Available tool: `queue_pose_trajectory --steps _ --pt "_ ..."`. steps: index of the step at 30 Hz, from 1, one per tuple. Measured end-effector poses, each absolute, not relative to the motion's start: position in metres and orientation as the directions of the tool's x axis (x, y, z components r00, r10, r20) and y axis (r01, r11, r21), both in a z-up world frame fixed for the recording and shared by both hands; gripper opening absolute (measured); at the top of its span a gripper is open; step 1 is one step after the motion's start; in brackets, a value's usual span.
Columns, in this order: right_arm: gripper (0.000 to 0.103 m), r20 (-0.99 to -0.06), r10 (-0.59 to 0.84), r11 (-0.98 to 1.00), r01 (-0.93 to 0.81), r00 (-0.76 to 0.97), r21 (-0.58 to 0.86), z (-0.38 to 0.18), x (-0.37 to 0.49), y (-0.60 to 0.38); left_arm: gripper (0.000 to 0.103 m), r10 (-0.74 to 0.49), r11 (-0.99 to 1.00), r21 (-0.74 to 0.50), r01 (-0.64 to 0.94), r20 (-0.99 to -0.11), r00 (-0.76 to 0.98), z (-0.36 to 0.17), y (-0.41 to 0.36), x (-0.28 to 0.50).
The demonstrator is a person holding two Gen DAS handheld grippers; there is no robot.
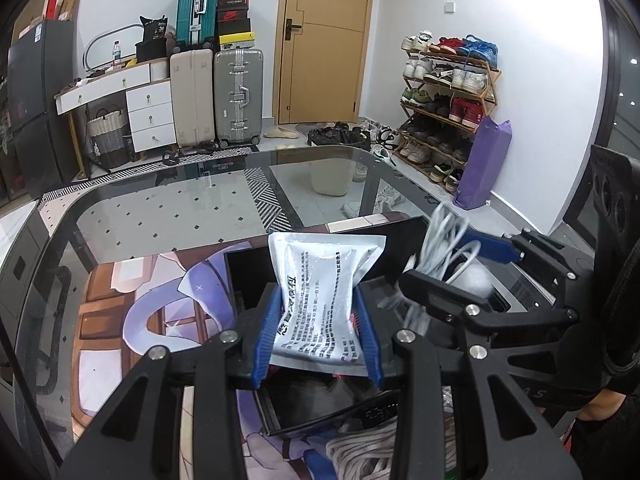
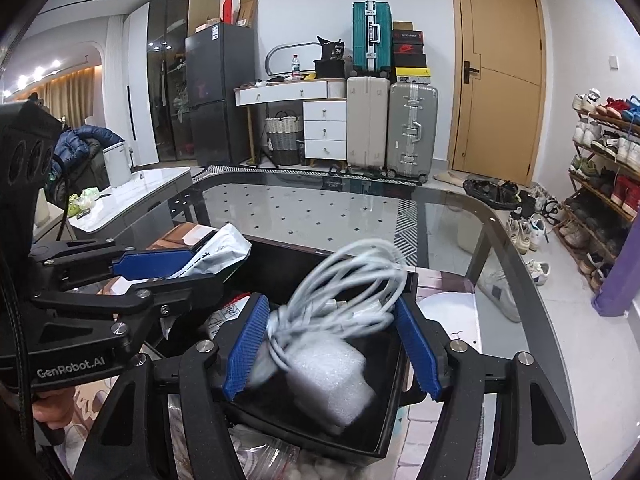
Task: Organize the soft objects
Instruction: 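Open both grippers to drop the packet and cable into the box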
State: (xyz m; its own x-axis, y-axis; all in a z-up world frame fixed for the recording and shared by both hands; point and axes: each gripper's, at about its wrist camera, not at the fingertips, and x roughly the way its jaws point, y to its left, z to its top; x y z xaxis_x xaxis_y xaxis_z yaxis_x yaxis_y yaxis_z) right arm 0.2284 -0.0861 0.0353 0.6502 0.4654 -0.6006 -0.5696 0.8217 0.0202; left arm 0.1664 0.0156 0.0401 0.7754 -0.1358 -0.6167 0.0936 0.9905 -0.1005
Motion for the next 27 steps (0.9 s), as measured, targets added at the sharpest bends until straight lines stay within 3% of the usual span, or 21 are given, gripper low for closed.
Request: queue_pose_trajectory --steps 6,9,11,15,17,19,27 --pt "0.085 -0.581 0.44 0.842 -0.539 0.685 0.003 0.044 0.223 -0.099 0.037 -0.129 0.992 -0.088 0.095 -0.623 0.771 0.039 0.014 0.165" --pt "0.089 -0.579 0.428 0.851 -0.525 0.694 0.0 0.048 0.217 -0.108 0.043 -0.125 0.992 -0.075 0.1 -0.625 0.771 0.039 0.011 0.164" --pt "0.093 -0.573 0.425 0.857 -0.516 0.701 0.004 0.053 0.212 -0.116 0.057 -0.13 0.991 -0.076 0.106 -0.632 0.764 0.039 0.009 0.163" --pt "0.098 -0.554 0.428 0.866 -0.499 0.714 0.026 0.061 0.198 -0.134 0.07 -0.115 0.993 -0.049 0.109 -0.63 0.768 0.044 0.005 0.152" --pt "0.099 -0.554 0.426 0.869 -0.495 0.715 0.029 0.063 0.191 -0.141 0.09 -0.108 0.994 -0.045 0.102 -0.619 0.778 0.048 0.005 0.145" --pt "0.1 -0.556 0.425 0.869 -0.493 0.714 0.031 0.064 0.186 -0.147 0.103 -0.108 0.994 -0.05 0.098 -0.605 0.788 0.052 0.006 0.136" --pt "0.102 -0.582 0.431 0.868 -0.492 0.69 0.059 0.055 0.162 -0.17 0.103 -0.1 0.994 -0.091 0.056 -0.602 0.792 0.049 0.013 0.114"
